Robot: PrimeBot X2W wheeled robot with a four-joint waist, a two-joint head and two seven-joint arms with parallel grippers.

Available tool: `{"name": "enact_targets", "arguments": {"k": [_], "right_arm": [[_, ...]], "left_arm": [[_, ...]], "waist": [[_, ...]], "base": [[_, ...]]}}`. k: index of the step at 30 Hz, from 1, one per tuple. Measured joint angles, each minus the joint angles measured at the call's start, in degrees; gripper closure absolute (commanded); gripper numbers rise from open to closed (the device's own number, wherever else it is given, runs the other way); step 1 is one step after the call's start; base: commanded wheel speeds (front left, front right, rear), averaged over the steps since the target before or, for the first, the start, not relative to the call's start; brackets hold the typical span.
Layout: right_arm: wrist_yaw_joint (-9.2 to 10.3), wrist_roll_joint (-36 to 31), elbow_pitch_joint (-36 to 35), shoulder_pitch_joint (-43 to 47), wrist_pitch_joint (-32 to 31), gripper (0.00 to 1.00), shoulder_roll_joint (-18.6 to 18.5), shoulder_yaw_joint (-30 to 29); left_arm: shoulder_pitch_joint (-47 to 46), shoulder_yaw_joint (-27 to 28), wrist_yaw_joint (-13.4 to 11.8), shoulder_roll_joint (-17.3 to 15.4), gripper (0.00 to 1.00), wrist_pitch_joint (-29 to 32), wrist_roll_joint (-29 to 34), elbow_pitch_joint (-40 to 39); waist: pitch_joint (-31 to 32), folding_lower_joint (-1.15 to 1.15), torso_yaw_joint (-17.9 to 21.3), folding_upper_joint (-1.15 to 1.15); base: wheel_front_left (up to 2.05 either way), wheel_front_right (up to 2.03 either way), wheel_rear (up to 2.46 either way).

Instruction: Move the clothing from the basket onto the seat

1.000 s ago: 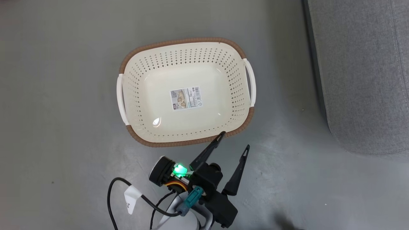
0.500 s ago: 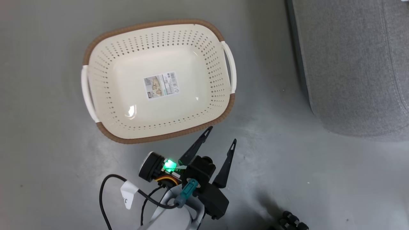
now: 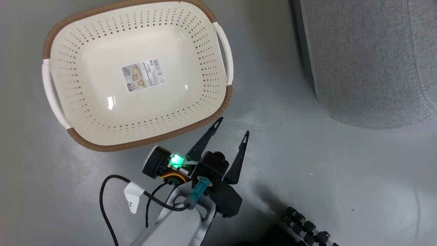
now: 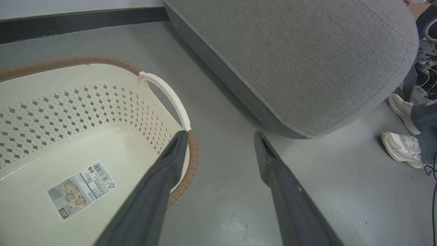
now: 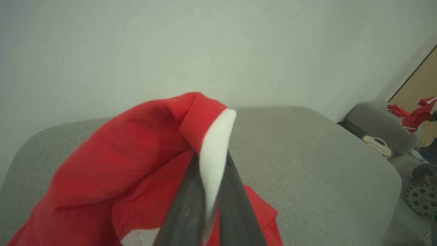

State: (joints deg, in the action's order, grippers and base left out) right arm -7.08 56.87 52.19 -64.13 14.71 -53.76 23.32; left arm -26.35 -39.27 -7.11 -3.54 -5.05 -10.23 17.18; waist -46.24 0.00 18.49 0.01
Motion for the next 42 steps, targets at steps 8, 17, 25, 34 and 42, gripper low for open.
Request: {"name": "enact_targets", "arguments": {"k": [8,17,25,34,42], "right_arm": [[0.0,0.0,0.6,2.1,0.0,1.0,1.2,0.8],[0.0,0.0,2.5,2.8,0.0,0.72,2.2,0.8],[-0.01,-0.2,3.1,3.4,0.0,0.0,3.1,0.8],[-0.05,-2.2,1.7,7.8,0.0,0.0,4.2,2.1],[-0.07,-4.1,-0.2,14.3,0.0,0.0,4.2,2.1]], "left_arm": [[-0.1,1.4,0.0,0.0,0.0,0.2,1.3,-0.7],[-0.2,2.0,0.0,-0.1,0.0,-0.2,1.4,-0.7],[0.0,4.2,0.0,-0.1,0.0,-1.6,1.4,-0.5],[0.8,5.1,0.0,-0.1,0.0,-2.3,1.4,-0.3],[1.2,5.9,0.0,-0.1,0.0,-5.0,0.4,1.0]], "waist": [[-2.9,0.0,1.2,0.0],[-3.4,0.0,1.7,0.0],[-1.7,0.0,1.8,0.0],[0.3,0.0,3.6,0.0],[3.1,0.0,4.5,0.0]], "base": [[0.0,0.0,0.0],[0.0,0.0,0.0],[0.0,0.0,0.0],[0.0,0.0,0.0],[0.0,0.0,0.0]]}}
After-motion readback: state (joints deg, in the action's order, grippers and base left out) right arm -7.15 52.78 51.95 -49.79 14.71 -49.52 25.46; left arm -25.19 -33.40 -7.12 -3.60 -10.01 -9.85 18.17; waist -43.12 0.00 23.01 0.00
